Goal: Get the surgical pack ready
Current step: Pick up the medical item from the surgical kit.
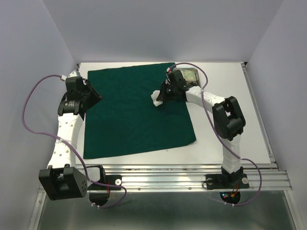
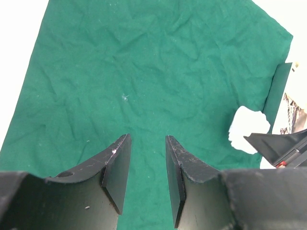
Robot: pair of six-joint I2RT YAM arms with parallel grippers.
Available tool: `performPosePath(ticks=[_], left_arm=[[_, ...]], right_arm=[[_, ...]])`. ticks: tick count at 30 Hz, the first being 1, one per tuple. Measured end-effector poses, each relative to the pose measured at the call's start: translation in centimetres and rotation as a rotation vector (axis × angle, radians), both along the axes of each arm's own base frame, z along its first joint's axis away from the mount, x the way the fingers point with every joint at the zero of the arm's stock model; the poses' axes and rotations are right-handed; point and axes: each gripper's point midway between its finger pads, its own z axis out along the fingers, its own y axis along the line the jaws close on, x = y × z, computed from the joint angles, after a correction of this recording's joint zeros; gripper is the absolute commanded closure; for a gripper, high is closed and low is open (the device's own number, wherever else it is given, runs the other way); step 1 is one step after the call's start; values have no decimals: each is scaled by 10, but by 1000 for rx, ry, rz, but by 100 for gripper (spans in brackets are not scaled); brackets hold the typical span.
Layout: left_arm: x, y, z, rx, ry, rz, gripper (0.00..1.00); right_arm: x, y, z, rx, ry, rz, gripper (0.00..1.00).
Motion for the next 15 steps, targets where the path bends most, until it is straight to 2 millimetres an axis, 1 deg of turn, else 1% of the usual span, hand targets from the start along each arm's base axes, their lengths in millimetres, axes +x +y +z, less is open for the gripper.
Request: performPosePath(ticks=[10, 14, 15], left_arm=[[1, 0, 0, 4, -4, -2, 54], [1, 1, -1, 5, -1, -3, 54], [1, 1, -1, 6, 0, -3, 54]], right_arm=[[24, -38, -2, -23, -8, -71, 89], [36, -66, 3, -34, -14, -113, 89], [42, -78, 6, -35, -19, -134, 89]])
